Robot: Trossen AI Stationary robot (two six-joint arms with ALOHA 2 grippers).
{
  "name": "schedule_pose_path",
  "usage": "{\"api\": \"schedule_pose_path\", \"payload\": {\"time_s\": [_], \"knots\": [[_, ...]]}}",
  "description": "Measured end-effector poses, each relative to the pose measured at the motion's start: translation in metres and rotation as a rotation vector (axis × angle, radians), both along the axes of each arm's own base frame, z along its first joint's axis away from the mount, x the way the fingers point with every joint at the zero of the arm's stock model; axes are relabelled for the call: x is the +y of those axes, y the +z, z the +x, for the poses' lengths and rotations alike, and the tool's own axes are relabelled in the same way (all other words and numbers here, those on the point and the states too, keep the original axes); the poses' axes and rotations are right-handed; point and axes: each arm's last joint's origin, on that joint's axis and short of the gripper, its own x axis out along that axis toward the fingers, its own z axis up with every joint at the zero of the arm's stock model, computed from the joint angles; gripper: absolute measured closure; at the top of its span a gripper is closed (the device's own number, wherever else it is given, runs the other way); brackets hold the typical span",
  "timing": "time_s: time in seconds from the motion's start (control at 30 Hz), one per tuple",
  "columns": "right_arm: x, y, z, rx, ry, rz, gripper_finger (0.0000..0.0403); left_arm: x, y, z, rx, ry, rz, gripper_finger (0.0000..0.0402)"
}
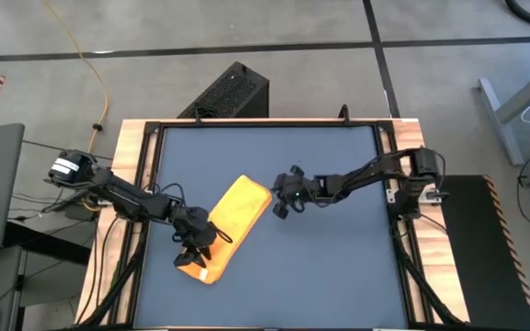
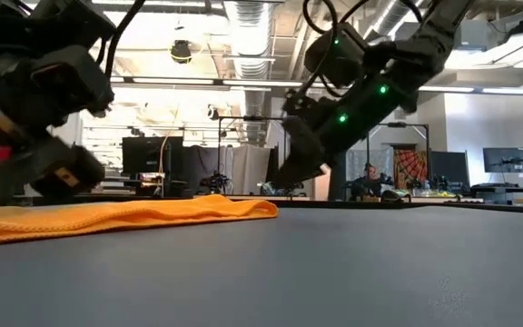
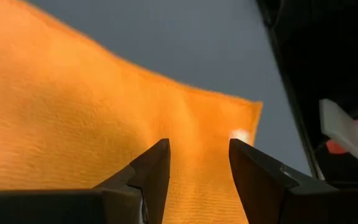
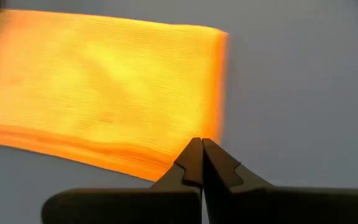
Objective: Roll towel
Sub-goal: Roll the orange microfiber towel
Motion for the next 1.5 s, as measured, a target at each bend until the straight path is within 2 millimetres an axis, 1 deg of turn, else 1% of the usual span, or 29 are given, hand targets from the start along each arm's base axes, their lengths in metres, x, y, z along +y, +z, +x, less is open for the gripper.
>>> {"api": "schedule_pose_path", "payload": {"time_s": [0.13, 0.23, 0.33, 0.53, 0.6, 0.7, 0.93, 1.03, 1.1, 1.2, 1.3, 1.5], "knots": [[0.008, -0.011, 0.006, -0.023, 0.036, 0.002, 0.0383, 0.002, 0.01, -0.002, -0.038, 0.005, -0.01, 0.0246], [0.013, -0.015, 0.006, 0.002, 0.07, -0.013, 0.0383, 0.002, 0.017, -0.003, -0.082, 0.013, -0.002, 0.0246], [0.016, -0.015, 0.006, 0.009, 0.094, -0.033, 0.0383, 0.004, 0.019, -0.002, -0.134, 0.058, 0.066, 0.0246], [0.017, -0.013, 0.007, -0.011, 0.097, -0.036, 0.0382, 0.01, 0.015, 0.005, -0.233, 0.182, 0.279, 0.0246], [0.016, -0.011, 0.009, -0.035, 0.09, -0.03, 0.0382, 0.012, 0.013, 0.008, -0.242, 0.218, 0.318, 0.0246], [0.017, -0.009, 0.01, -0.065, 0.089, -0.029, 0.0383, 0.013, 0.008, 0.01, -0.227, 0.21, 0.312, 0.0246], [0.013, -0.01, 0.01, -0.052, 0.073, -0.034, 0.0383, 0.011, -0.008, 0.015, -0.172, 0.188, 0.295, 0.0246], [0.013, -0.016, 0.01, -0.035, 0.073, -0.033, 0.0383, 0.01, -0.015, 0.019, -0.169, 0.181, 0.282, 0.0246], [0.011, -0.025, 0.011, -0.015, 0.067, -0.029, 0.0383, 0.009, -0.017, 0.021, -0.18, 0.169, 0.263, 0.0246], [0.011, -0.038, 0.012, 0.014, 0.065, -0.02, 0.0383, 0.009, -0.019, 0.022, -0.18, 0.166, 0.252, 0.0246], [0.011, -0.043, 0.013, 0.04, 0.049, -0.032, 0.0383, 0.008, -0.019, 0.022, -0.172, 0.155, 0.24, 0.0246], [0.002, -0.041, 0.009, 0.097, 0.033, -0.053, 0.0383, 0.007, -0.01, 0.024, -0.2, 0.119, 0.2, 0.0246]]}}
